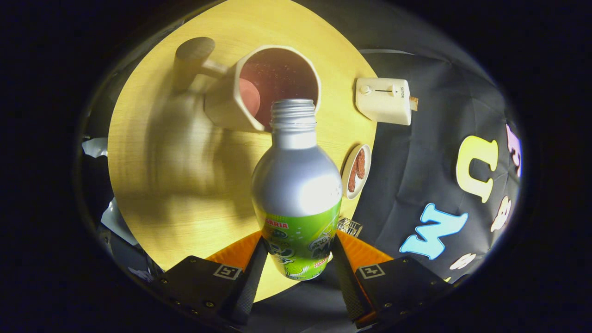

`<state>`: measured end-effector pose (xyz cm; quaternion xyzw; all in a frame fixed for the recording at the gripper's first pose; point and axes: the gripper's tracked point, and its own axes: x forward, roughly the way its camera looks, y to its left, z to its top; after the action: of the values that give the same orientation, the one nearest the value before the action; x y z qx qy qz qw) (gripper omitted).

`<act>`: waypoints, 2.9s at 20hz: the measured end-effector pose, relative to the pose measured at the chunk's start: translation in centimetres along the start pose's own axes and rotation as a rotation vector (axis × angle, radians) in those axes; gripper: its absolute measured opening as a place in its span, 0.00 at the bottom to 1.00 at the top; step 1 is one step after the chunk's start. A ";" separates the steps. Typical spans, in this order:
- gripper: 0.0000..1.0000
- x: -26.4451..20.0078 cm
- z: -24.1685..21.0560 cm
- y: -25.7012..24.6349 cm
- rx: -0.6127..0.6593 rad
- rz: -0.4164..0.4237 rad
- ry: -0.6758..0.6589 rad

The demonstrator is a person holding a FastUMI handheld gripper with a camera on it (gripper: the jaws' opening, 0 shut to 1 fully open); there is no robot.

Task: Take the bottle from table, then pour the juice into the cup, finally place the bottle on the coaster

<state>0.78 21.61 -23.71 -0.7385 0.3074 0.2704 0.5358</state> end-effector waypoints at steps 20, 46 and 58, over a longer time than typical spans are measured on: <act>0.77 -0.6 0.5 -3.1 -0.208 -0.036 0.048; 0.77 -2.5 1.6 -5.4 -0.371 -0.089 0.035; 0.76 -3.5 1.2 -6.0 -0.417 -0.111 0.051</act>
<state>2.86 24.79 -17.77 -0.8559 0.2170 0.2792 0.3773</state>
